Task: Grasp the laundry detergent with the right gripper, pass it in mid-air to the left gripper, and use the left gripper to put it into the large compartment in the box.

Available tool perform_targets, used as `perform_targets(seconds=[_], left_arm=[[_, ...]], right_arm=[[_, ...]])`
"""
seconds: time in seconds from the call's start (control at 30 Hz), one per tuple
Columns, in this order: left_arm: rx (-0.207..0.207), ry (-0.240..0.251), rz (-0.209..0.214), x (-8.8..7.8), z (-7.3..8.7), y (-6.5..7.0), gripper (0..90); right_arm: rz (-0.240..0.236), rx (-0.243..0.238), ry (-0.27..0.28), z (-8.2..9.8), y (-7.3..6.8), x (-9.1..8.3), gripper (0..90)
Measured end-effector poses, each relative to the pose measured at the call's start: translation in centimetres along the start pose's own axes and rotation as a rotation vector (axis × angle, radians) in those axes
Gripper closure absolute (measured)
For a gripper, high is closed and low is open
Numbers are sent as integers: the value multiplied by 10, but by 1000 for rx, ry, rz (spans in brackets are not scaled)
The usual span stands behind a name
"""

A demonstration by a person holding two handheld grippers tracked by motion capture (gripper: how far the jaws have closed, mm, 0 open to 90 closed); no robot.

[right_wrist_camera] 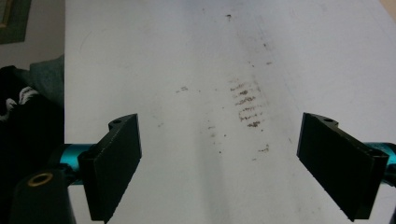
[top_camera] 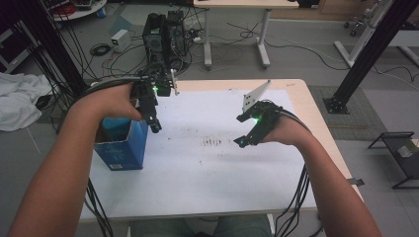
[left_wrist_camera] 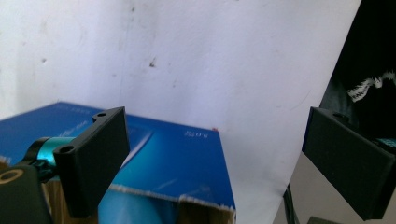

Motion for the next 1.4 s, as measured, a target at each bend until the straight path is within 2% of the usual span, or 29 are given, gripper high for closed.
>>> perform_targets(seconds=[0.17,0.27,0.4,0.47,0.67,0.83,0.9,0.93,0.97,1.0,1.1,1.23,1.3,1.4], left_arm=[[41,-33,36,23,-10,5,74],[47,-67,62,39,-13,6,74],[54,-94,66,57,-15,5,74],[60,-88,60,64,-17,5,74],[66,-89,95,81,-23,8,74],[79,-64,105,87,-25,10,74],[81,-73,108,88,-24,10,74],[101,-94,109,87,-24,8,74],[76,-70,95,87,-23,10,74],[78,-70,90,86,-23,10,74],[76,-57,91,84,-21,11,74],[67,-56,93,83,-20,13,74],[77,-51,85,83,-19,12,74],[68,-51,90,83,-19,13,74]], right_arm=[[-7,-5,-49,4,2,6,130],[-13,-13,-83,8,2,8,129],[-10,-13,-122,13,4,9,130],[0,-14,-151,16,5,9,130],[0,-36,-168,18,7,13,130],[0,-44,-203,21,7,18,130],[-7,-46,-202,21,8,18,130],[-10,-41,-204,21,8,18,130],[-28,-86,-177,22,11,21,130],[-10,-38,-222,22,9,19,130],[-6,-33,-278,23,9,20,130],[4,-54,-362,24,9,21,130],[11,-62,-417,25,8,21,130],[19,-55,-437,26,8,21,130]])
Point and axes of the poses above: each handheld gripper's, and its own axes: x roughly forward along the jaws, z roughly out of its underside, y roughly to its right, the point moved 3 cm from there along x, roughly forward along the jaws, and after that the axes turned 15 degrees about y, right-handed, at the moved point
